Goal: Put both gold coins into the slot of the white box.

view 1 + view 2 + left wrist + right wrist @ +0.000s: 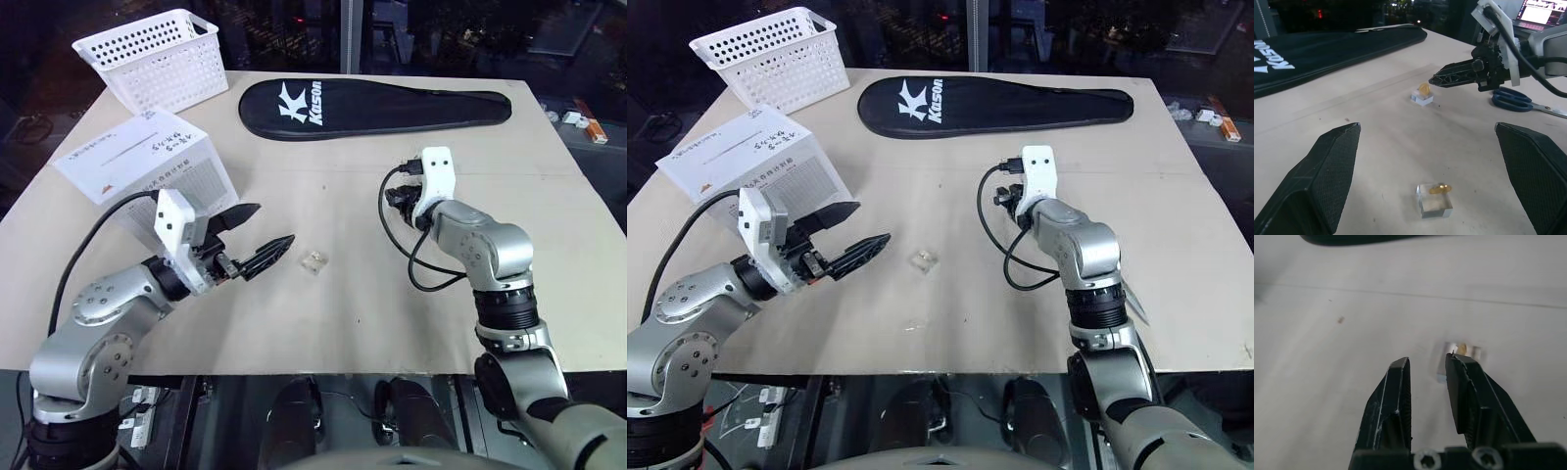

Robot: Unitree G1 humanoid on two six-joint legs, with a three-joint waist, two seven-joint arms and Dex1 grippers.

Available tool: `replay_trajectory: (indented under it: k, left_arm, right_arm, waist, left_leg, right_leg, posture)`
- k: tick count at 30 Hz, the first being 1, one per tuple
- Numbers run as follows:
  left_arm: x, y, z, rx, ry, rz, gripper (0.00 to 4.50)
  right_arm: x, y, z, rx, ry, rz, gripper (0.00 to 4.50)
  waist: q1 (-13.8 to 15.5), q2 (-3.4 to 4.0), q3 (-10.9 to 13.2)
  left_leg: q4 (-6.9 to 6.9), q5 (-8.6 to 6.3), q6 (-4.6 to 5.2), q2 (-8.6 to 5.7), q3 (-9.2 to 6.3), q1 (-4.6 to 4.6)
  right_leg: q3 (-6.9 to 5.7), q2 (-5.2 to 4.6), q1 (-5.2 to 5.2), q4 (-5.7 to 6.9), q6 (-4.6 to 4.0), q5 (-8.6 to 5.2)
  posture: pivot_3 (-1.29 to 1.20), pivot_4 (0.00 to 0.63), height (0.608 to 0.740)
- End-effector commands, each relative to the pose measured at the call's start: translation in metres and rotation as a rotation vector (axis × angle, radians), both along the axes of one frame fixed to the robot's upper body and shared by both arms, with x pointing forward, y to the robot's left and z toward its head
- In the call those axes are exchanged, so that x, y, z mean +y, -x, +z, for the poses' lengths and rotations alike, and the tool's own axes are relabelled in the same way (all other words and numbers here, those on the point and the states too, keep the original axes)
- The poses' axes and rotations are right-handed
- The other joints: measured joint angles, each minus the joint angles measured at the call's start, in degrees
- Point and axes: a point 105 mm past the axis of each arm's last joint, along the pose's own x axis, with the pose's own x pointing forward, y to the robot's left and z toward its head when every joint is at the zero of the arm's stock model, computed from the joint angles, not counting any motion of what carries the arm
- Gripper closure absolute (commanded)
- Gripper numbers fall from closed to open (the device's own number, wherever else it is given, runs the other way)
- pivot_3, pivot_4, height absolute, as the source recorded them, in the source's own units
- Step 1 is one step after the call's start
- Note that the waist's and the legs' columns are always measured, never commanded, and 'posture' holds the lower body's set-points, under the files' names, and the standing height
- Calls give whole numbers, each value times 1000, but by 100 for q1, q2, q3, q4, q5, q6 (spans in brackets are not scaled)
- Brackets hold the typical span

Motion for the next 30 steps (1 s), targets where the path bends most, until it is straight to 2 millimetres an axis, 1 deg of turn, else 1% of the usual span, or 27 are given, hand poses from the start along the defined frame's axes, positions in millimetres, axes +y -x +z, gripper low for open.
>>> replay_trajectory:
  k: [1,10,16,29,30]
  left_arm:
    - [-3,7,10,-51,-9,-15,0]
    - [-4,9,8,-47,-4,-15,0]
    - [-4,9,8,-44,-4,-16,0]
    - [-2,11,8,-46,-7,-7,0]
    - [-2,11,8,-46,-7,-5,0]
  right_arm:
    - [1,-5,17,-61,13,-7,3272]
    - [3,-12,10,-35,8,-14,3272]
    - [2,-23,2,-17,0,-42,3272]
    - [5,-34,-2,-22,5,-51,3272]
    - [4,-34,-2,-23,6,-53,3551]
  waist:
    - [-9,0,0]
    - [-20,1,1]
    - [-20,3,1]
    - [-21,3,2]
    - [-22,3,2]
  left_leg:
    - [0,0,0,0,0,1]
    - [-1,2,-4,4,-2,1]
    - [-1,2,-5,4,-2,1]
    - [-3,2,-5,4,-2,1]
    - [-3,2,-5,4,-2,1]
  right_leg:
    - [0,0,0,0,0,0]
    - [-3,2,-1,1,-1,0]
    - [-3,1,-1,1,-1,0]
    - [-4,1,-1,0,-1,0]
    - [-4,1,-1,0,-1,0]
  posture:
    - [0,150,740]
    - [0,150,740]
    - [0,150,740]
    - [0,150,740]
    - [0,150,740]
